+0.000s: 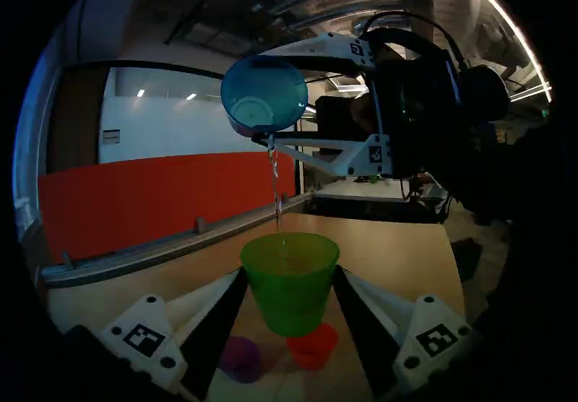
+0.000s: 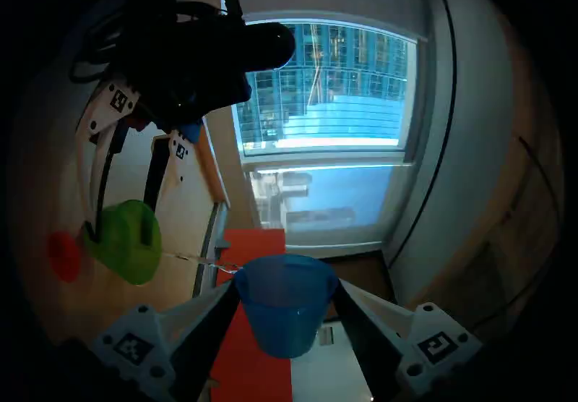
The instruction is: Pour water
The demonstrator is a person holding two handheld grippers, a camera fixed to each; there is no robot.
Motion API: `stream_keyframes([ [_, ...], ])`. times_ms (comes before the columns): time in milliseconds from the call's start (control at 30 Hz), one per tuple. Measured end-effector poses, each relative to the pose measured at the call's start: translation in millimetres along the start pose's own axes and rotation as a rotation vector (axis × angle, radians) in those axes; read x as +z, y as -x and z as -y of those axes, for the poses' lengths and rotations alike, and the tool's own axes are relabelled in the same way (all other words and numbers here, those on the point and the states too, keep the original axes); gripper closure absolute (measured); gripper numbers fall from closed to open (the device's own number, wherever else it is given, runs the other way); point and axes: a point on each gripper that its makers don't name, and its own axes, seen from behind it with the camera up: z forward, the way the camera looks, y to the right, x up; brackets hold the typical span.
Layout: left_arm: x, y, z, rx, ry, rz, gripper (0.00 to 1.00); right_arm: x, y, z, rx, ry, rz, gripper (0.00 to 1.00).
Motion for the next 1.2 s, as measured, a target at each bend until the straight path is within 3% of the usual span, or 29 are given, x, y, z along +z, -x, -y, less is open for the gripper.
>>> stream_keyframes([
  [800,1.4,-2,-1.6,-0.002,-0.002,-0.006,0.16,0.1,-14,-2,-0.125,0.003,-0.013,0.09],
  [1200,0.2,-2,-1.7,-0.002,-0.003,-0.008,0.16,-0.5,-14,1,-0.11,-0.002,-0.015,0.09],
])
